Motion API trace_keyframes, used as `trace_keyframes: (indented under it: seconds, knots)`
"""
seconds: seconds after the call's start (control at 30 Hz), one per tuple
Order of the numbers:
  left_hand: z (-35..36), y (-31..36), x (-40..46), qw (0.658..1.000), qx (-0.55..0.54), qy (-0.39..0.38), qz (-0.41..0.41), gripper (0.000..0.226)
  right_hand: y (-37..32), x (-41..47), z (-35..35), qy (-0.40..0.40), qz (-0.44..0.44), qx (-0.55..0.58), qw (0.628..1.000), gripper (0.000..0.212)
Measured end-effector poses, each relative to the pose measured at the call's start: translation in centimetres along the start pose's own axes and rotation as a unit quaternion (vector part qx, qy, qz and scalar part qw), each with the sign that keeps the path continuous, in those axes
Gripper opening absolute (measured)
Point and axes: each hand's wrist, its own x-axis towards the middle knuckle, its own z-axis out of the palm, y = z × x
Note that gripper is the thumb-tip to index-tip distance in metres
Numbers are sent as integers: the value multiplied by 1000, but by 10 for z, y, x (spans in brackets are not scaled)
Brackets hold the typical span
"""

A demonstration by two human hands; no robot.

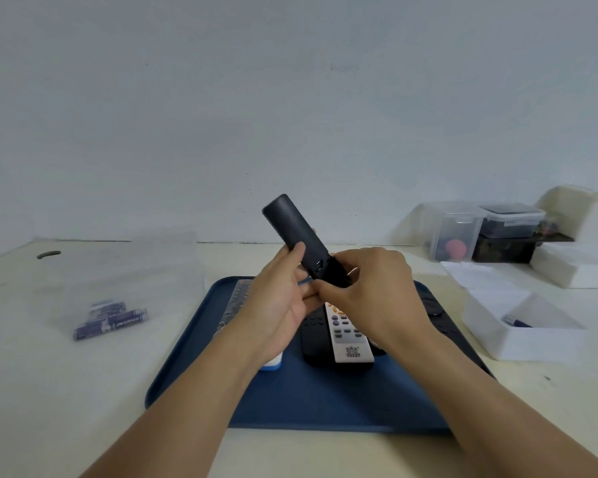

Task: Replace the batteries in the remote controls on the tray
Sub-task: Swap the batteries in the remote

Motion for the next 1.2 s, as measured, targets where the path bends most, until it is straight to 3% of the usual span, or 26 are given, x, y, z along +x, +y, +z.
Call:
trace_keyframes:
  seconds: [0.2,0.43,0.77,0.97,1.2]
  knots:
    - [1,-5,0,999,-13,21,37,28,1,1,2,20,-62,-59,996,20]
    - [2,-6,-1,998,30,22,48,33,7,4,3,-1,-68,-13,998,19]
    - [1,-8,-1,998,10,17,53,34,10,5,7,1,-74,18,997,15]
    - [-1,-10,-1,995,69,0,77,34,12,4,9,5,-71,60,996,17]
    - [-1,-7,-5,997,72,-12,35,24,7,1,11,29,-87,37,995,13]
